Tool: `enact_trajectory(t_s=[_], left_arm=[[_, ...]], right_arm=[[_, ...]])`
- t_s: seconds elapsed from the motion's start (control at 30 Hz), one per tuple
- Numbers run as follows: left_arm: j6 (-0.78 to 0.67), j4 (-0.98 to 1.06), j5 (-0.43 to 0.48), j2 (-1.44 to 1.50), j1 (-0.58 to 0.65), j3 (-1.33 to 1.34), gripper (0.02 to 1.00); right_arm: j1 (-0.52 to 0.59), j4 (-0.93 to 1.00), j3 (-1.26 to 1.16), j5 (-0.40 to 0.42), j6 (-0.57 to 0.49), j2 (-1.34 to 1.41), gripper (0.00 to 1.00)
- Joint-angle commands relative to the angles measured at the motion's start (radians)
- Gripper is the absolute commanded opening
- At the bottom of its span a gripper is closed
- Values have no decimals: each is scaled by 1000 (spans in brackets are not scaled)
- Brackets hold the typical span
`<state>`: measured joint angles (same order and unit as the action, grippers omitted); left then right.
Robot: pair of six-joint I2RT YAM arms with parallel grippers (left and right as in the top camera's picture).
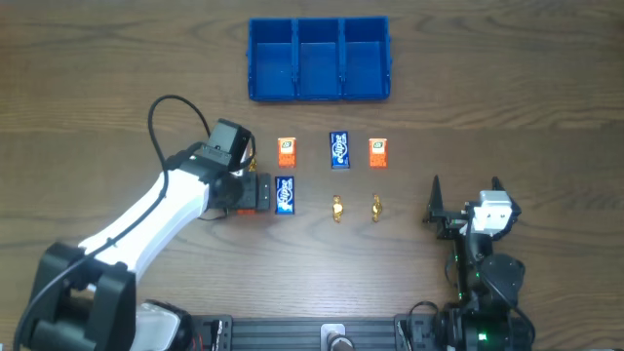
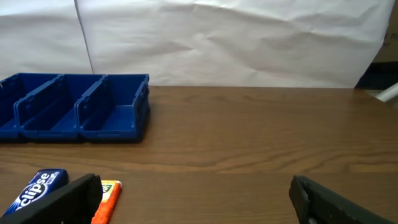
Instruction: Sort Candies Into Trays
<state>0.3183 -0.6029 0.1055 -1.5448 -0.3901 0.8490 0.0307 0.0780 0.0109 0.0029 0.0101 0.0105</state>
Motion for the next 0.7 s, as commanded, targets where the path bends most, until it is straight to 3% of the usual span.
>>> enact_trajectory(t_s=[0.03, 0.33, 0.7], left_arm=[[19, 15, -43, -43, -3, 20, 1000], [19, 39, -88, -121, -19, 35, 956], [28, 38, -116, -152, -49, 60, 781]], right_arm=[[4, 5, -3, -5, -12, -8, 998], [4, 5, -3, -5, -12, -7, 998], [4, 6, -3, -5, -12, -8, 998]])
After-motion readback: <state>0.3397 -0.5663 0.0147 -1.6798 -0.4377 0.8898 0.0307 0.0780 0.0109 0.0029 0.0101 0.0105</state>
